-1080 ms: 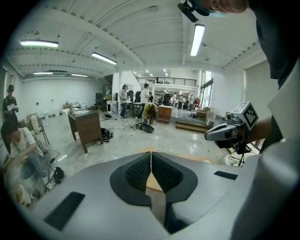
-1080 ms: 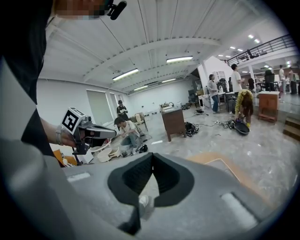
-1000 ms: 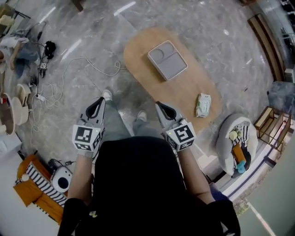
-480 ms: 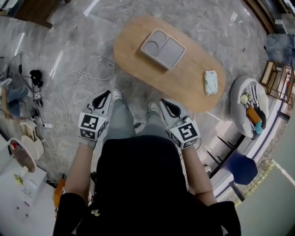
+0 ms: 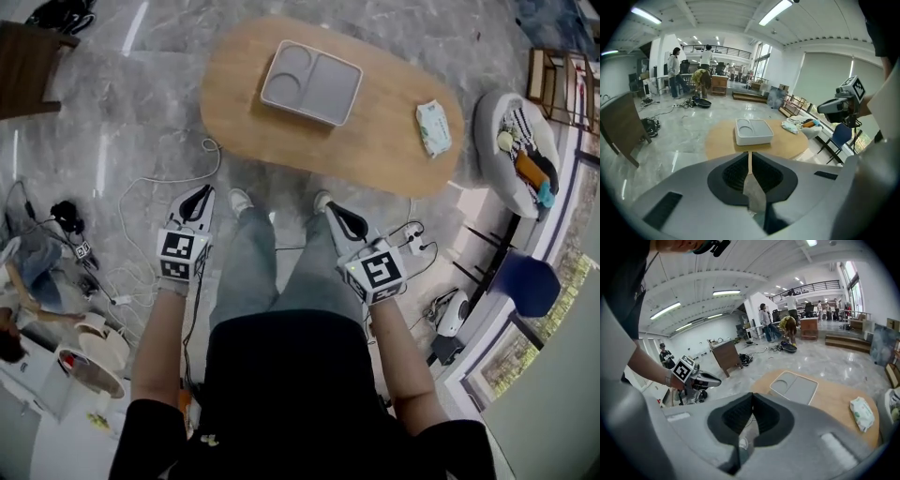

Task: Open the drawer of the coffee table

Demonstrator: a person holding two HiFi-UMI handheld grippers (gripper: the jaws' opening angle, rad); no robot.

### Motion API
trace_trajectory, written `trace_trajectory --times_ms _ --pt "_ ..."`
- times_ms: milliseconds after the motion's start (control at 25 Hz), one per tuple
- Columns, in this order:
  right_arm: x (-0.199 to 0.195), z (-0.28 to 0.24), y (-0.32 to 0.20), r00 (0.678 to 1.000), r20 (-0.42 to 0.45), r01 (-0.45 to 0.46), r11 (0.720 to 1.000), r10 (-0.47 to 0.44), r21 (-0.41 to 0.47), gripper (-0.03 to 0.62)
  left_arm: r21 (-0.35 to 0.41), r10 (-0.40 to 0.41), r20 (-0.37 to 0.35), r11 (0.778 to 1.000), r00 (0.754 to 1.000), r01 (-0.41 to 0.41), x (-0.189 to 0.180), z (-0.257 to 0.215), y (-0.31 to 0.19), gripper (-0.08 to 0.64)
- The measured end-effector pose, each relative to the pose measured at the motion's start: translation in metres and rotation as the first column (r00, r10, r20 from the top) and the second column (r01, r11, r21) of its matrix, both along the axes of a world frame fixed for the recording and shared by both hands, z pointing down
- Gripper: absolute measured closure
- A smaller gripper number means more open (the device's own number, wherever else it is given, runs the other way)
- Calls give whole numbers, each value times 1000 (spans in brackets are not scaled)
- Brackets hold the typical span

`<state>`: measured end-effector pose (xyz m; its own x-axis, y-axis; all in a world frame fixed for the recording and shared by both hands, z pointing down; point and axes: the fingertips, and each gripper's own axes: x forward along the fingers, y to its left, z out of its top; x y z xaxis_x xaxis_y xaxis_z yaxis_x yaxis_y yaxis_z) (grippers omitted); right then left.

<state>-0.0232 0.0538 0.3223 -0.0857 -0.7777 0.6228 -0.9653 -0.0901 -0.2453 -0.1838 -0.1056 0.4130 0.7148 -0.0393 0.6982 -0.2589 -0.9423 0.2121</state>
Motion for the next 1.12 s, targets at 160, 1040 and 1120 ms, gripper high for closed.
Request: trace_trajectory --times_ms 160,1040,1120 --pt "5 36 7 998 7 -60 998 60 -24 595 -4 44 23 999 999 -44 8 49 -7 543" --pt "4 225 44 976 31 -212 970 217 -116 594 -15 260 150 965 954 -261 20 299 -23 365" --pt "-2 237 47 975 37 -215 969 221 -119 594 -19 269 161 963 950 -269 23 317 -24 356"
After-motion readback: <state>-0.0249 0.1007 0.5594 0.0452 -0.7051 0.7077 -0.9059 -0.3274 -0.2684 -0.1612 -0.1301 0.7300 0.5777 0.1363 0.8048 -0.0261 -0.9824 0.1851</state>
